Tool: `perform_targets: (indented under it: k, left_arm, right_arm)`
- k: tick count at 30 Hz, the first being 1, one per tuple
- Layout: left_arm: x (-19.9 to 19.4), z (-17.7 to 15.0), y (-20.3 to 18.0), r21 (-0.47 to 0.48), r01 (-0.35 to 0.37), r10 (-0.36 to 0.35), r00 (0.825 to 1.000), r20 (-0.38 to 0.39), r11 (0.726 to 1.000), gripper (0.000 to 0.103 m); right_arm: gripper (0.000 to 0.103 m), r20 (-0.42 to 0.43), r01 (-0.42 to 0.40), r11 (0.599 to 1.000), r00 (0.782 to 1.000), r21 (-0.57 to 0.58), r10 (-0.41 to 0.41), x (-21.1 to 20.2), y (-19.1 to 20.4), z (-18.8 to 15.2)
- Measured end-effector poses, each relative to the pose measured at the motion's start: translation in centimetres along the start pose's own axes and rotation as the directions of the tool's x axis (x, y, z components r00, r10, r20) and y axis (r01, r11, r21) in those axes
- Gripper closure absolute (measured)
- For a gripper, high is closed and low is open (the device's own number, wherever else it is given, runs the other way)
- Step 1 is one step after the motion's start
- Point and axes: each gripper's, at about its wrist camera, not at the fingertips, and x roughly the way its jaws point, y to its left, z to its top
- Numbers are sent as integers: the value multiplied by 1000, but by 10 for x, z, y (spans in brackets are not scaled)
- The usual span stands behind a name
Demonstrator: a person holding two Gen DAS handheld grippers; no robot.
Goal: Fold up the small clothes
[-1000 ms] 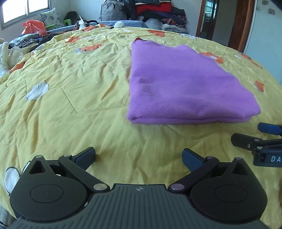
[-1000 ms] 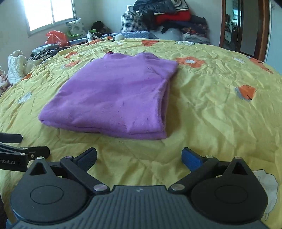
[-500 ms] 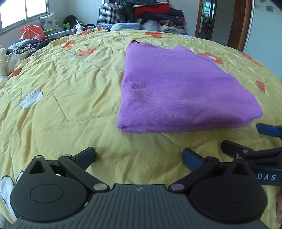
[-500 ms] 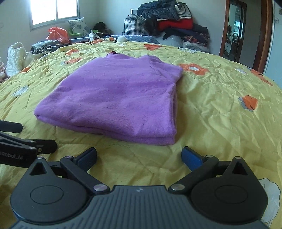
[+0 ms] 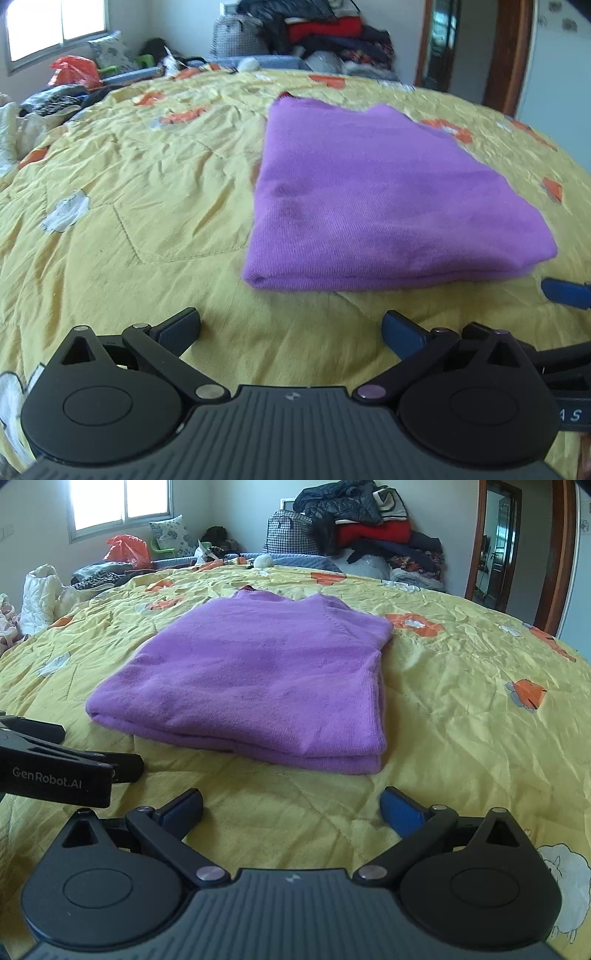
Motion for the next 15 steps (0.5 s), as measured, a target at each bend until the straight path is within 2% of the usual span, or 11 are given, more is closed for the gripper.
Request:
perform_targets:
  k: [3,9,15]
  left_arm:
    - [-1,-3,-3,-16,-21,21,999,30,1000,0]
    - [-1,-2,-4,-15,-17,17,999,41,1000,0]
    - [2,0,-2,11,0,0,1000,20,1000,0]
  right_arm:
    - [0,2,-2,1000,1000,1,2,1,0,0]
    - [0,3,-5,1000,1000,-1,5,1,0,0]
    - [0,5,-6,1000,1000,-2,6,2,0,1]
